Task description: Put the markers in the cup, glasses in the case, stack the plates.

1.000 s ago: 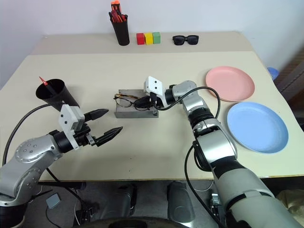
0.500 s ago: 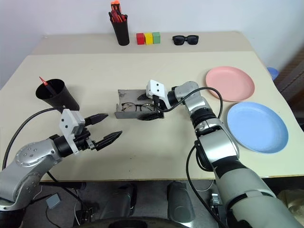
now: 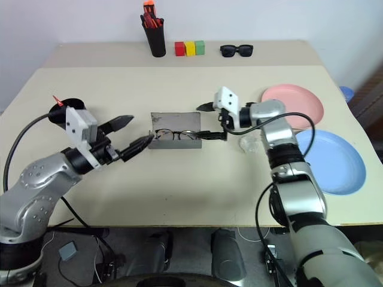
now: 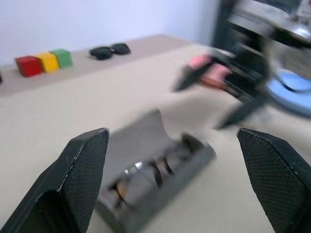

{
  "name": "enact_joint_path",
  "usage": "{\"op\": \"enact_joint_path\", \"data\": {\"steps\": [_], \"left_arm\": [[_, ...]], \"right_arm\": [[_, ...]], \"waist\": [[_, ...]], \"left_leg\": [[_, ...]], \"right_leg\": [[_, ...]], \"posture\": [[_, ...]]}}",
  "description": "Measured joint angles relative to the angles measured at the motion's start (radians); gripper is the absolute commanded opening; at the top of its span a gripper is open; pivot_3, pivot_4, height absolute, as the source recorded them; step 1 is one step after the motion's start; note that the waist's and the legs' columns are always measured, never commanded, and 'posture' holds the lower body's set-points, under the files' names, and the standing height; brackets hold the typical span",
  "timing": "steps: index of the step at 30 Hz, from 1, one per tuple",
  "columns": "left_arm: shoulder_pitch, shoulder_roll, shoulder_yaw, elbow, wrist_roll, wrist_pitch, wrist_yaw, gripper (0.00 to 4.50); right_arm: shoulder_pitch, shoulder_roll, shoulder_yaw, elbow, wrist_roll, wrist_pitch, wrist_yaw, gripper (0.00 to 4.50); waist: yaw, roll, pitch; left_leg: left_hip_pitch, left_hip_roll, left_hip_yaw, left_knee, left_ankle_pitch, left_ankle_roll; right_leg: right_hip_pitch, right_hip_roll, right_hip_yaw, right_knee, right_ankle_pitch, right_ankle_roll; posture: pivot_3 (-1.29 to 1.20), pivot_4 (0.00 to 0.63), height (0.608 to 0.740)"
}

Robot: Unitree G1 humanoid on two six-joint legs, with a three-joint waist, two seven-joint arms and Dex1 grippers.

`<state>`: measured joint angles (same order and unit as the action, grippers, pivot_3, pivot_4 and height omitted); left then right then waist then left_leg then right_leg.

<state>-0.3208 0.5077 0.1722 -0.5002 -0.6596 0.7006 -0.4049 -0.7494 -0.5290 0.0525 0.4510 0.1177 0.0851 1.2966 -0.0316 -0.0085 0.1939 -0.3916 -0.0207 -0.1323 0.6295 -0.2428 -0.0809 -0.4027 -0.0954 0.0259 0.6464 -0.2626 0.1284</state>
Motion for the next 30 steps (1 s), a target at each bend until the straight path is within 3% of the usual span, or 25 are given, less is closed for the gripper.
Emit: {"op": "enact_joint_path", "data": {"steps": [1, 4, 7, 11, 19, 25, 30], "left_arm": [[-0.038, -0.006, 0.003, 0.026, 0.009, 0.018, 0.036, 4.36], [-0.192, -0.02, -0.035, 0.163, 0.055, 0.074, 0.087, 3.52], [-0.314, -0.021, -0.095, 0.323, 0.112, 0.076, 0.072, 2.06], [-0.466, -0.04, -0.164, 0.575, 0.23, 0.03, 0.068, 0.13], [-0.752, -0.024, -0.496, 1.102, 0.601, -0.172, -0.098, 0.13], [-0.868, -0.078, -0.544, 1.405, 0.734, -0.395, -0.184, 0.13], [-0.902, -0.107, -0.548, 1.548, 0.804, -0.519, -0.228, 0.13]], "right_arm": [[0.046, -0.019, -0.008, -0.063, 0.011, 0.042, -0.013, 4.47], [0.234, -0.073, -0.057, -0.3, 0.045, 0.167, -0.087, 4.5], [0.394, -0.077, -0.09, -0.512, 0.082, 0.275, -0.181, 4.5], [0.492, -0.057, -0.1, -0.713, 0.104, 0.357, -0.301, 4.5], [0.659, -0.059, -0.07, -0.933, 0.103, 0.438, -0.442, 4.5], [0.716, -0.065, -0.072, -0.988, 0.126, 0.47, -0.499, 4.5], [0.764, -0.08, -0.11, -0.991, 0.14, 0.469, -0.524, 4.5]], "waist": [[-0.003, 0.0, 0.0], [-0.008, 0.0, 0.0], [-0.013, 0.0, 0.0], [-0.012, -0.001, 0.0], [0.012, -0.003, 0.001], [0.017, -0.005, 0.002], [0.017, -0.007, 0.003]], "left_leg": [[0.0, 0.0, 0.0, 0.0, 0.0, 0.0], [0.0, 0.0, 0.001, 0.0, 0.0, 0.0], [0.0, 0.0, 0.002, 0.0, 0.0, 0.0], [0.0, 0.0, 0.002, 0.0, 0.0, 0.0], [-0.002, -0.001, 0.002, -0.001, 0.0, 0.0], [-0.003, -0.001, 0.002, 0.0, 0.0, 0.0], [-0.004, -0.001, 0.002, 0.0, 0.0, 0.0]], "right_leg": [[0.0, 0.0, 0.0, 0.0, 0.0, 0.0], [0.0, 0.0, 0.0, 0.0, 0.0, 0.0], [0.0, 0.0, 0.001, 0.0, 0.0, 0.0], [-0.001, 0.0, 0.001, 0.0, 0.0, 0.001], [-0.001, 0.0, 0.001, -0.004, -0.001, 0.002], [-0.001, 0.0, 0.0, -0.004, -0.001, 0.002], [-0.001, 0.0, 0.0, -0.004, -0.001, 0.002]], "posture": [[0.0, 0.15, 0.74], [0.0, 0.15, 0.74], [0.0, 0.15, 0.74], [0.0, 0.15, 0.74], [0.0, 0.15, 0.74], [0.0, 0.15, 0.74], [0.0, 0.15, 0.74]]}}
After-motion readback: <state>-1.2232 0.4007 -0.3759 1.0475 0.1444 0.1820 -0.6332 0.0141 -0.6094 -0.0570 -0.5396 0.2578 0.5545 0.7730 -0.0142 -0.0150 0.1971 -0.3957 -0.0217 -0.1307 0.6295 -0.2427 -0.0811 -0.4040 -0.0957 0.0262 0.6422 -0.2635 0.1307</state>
